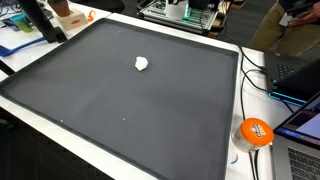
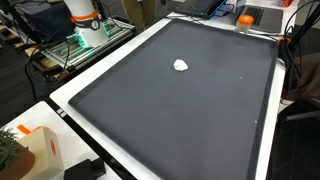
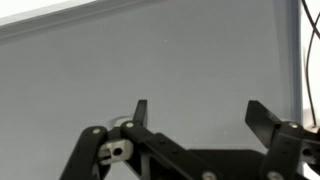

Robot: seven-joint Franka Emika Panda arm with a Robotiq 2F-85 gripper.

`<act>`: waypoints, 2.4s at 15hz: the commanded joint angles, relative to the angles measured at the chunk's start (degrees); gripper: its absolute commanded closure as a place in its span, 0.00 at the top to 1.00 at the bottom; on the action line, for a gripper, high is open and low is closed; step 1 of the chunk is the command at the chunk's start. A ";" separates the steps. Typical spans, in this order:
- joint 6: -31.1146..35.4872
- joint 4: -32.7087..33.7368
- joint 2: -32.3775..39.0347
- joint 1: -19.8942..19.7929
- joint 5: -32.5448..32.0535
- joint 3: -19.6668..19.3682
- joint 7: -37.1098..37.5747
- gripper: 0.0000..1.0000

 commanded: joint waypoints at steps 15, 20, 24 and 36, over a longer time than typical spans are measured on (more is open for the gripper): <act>-0.72 1.18 0.00 -0.75 -1.30 0.28 -2.46 1.00; -1.56 2.87 1.17 -1.17 -3.77 1.01 0.19 1.00; -2.19 3.54 1.71 -1.08 -4.40 1.10 1.09 1.00; -4.85 4.77 2.48 -0.88 -4.21 0.98 0.73 1.00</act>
